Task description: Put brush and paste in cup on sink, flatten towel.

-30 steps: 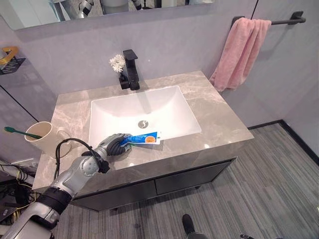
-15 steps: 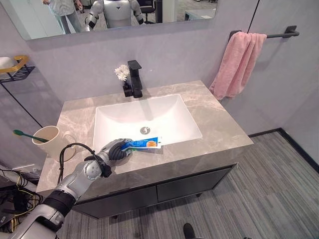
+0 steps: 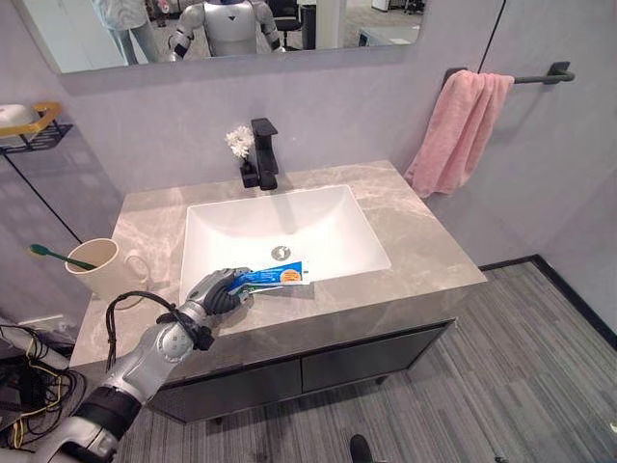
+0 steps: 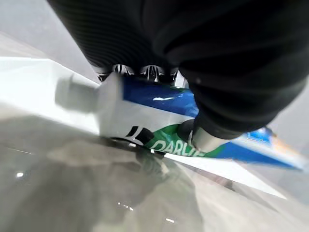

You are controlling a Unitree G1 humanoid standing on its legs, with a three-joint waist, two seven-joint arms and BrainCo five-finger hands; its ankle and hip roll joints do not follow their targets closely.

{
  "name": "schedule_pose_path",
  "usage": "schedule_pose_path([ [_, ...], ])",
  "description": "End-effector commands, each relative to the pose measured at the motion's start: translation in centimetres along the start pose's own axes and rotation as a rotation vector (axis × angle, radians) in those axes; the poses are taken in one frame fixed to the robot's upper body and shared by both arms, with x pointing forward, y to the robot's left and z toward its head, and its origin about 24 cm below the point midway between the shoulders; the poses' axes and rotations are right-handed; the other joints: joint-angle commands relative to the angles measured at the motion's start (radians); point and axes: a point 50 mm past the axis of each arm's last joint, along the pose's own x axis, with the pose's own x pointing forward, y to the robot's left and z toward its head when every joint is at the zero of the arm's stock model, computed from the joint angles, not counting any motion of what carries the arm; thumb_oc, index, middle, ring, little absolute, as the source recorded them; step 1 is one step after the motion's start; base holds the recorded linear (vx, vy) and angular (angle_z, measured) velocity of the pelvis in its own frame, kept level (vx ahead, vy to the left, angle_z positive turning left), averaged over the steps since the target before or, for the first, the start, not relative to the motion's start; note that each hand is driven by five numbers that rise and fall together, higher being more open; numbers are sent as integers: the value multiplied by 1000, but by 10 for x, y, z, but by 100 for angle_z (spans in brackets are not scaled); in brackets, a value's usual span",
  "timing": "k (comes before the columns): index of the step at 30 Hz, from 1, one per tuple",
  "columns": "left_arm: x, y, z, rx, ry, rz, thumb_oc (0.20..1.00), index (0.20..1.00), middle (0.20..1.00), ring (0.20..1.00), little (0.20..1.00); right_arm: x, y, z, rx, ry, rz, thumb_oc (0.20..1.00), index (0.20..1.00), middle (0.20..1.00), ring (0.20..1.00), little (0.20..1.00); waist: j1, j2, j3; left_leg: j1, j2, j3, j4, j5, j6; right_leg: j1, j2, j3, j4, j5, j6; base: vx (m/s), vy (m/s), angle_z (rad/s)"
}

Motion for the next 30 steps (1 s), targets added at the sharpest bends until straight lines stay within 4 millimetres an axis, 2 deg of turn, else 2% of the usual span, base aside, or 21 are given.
schedule_pose_path([
  [1,-1,15,10,38,-73,83,200,200,200,200,200,2,-22,17,84,-50,-100,1000,1000,1000,1000,1000,-12,-29,0,-50,16,-68,11,1,9,62,-75,-25,7,-47,73,0,0,0],
  [3,2,23,11,62,-83,138,200,200,200,200,200,2,-37,29,144,-100,-162,1000,1000,1000,1000,1000,-17,-31,-3,-48,15,-66,11,0,9,62,-74,-23,7,-48,74,0,0,0],
  [5,3,26,12,68,-86,159,200,200,200,200,200,2,-44,35,167,-127,-185,1000,1000,1000,1000,1000,-18,-31,-4,-47,16,-65,11,0,8,62,-75,-23,7,-48,74,0,0,0],
  [6,5,34,14,90,-95,204,200,200,200,200,200,-1,-57,47,234,-198,-236,1000,1000,1000,1000,1000,-24,-33,-6,-45,17,-64,11,0,8,63,-75,-23,7,-48,74,0,0,0],
  [10,6,38,15,101,-101,230,200,200,200,200,200,-5,-69,55,304,-254,-283,1000,1000,1000,1000,1000,-27,-34,-8,-44,17,-65,11,-1,8,65,-75,-23,7,-50,74,0,0,0],
  [11,5,44,14,141,-99,257,200,200,200,200,200,-12,-79,77,332,-371,-316,1000,1000,1000,1000,1000,-32,-33,-9,-43,19,-63,11,-2,7,65,-74,-23,7,-52,74,0,0,0],
  [12,4,48,14,156,-102,272,200,200,200,200,200,-16,-85,85,350,-424,-338,1000,1000,1000,1000,1000,-36,-33,-11,-42,19,-62,11,-3,7,65,-74,-22,7,-53,73,0,0,0],
  [13,4,47,14,157,-103,272,200,200,200,200,200,-17,-85,84,350,-423,-339,1000,1000,1000,1000,1000,-36,-32,-11,-42,19,-63,11,-3,7,66,-74,-23,7,-53,73,0,0,0],
  [15,3,55,14,190,-109,311,200,200,200,200,200,-30,-96,106,453,-562,-385,1000,1000,1000,1000,1000,-43,-29,-16,-39,19,-60,11,-6,8,66,-74,-20,7,-54,72,0,0,0],
  [17,3,57,15,205,-118,331,200,200,200,200,200,-40,-100,119,501,-657,-397,1000,1000,1000,1000,1000,-45,-27,-16,-35,19,-56,11,-8,8,67,-74,-19,7,-56,71,8,3,-2],
  [18,0,61,15,233,-116,354,200,200,200,200,200,-53,-101,136,521,-757,-404,1000,1000,1000,1000,1000,-46,-26,-17,-33,19,-53,11,-9,9,67,-74,-17,7,-57,70,13,3,-5],
  [26,-5,72,18,533,-172,430,200,200,200,200,200,-90,-102,167,652,-1023,-391,1000,1000,1000,1000,1000,-47,-26,-22,-20,21,-48,11,-15,9,75,-74,-13,7,-63,69,0,0,0],
  [30,-8,77,17,598,-167,471,200,200,200,200,200,-105,-96,179,764,-1116,-338,1000,1000,1000,1000,1000,-46,-28,-24,-14,21,-45,11,-16,9,82,-75,-15,7,-66,69,0,0,0],
])
